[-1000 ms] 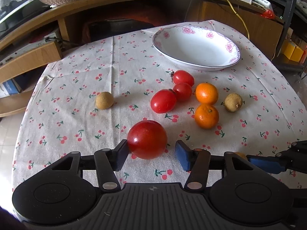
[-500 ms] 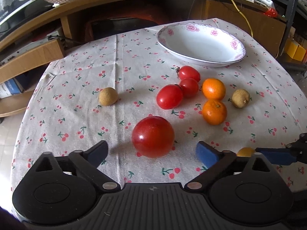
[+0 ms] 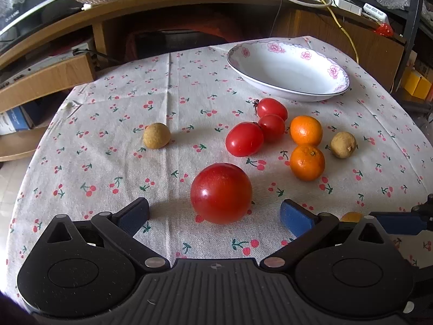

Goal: Organize fruits
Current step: 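Close the left gripper on the large red tomato and lift it, then carry the tomato with the left gripper while the right gripper carries the brown fruit to the bowl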

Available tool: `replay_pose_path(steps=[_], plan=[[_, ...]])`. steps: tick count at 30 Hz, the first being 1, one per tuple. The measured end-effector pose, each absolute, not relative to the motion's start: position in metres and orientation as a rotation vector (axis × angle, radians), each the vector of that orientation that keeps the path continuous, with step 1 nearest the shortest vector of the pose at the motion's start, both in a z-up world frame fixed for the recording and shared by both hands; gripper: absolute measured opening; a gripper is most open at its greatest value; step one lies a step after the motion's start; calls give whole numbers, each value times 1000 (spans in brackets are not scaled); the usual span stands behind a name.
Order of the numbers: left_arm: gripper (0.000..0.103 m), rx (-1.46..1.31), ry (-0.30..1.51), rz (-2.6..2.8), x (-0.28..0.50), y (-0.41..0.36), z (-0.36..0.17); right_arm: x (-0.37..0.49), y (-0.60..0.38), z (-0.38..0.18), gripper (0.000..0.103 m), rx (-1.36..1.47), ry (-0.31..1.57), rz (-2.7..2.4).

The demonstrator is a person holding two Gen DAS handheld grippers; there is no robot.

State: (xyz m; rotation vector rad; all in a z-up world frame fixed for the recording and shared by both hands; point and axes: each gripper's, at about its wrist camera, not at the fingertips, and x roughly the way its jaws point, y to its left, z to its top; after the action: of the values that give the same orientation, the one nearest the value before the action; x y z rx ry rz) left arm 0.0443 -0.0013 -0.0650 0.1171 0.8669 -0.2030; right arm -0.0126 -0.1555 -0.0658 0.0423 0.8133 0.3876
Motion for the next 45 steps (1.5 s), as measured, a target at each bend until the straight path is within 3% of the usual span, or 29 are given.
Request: replay_pose_path(steps=[3,6,11,16,22,27,45], plan=[[103,143,869,-214,48,-4,-63,-12,-155,-65,49,30,800,373],[92,200,824,-237,43,-12,-58,-12,-156,-63,49,29,781,368],[85,205,812,-257,46,-17,-58,-8,-154,-66,48,2,772,357],[75,249,801,-281,40,-24,-56,-7,-150,-69,27,-40,765,359],[66,259,807,-272,38,-22,-54,-13,-144,-68,27,-90,753,348],[52,259,822,-247,40,-17,-52,-12,-146,-64,26,-90,761,325],[50,255,835,-236,33,-15,-48,-19,-153,-62,26,-81,781,289]])
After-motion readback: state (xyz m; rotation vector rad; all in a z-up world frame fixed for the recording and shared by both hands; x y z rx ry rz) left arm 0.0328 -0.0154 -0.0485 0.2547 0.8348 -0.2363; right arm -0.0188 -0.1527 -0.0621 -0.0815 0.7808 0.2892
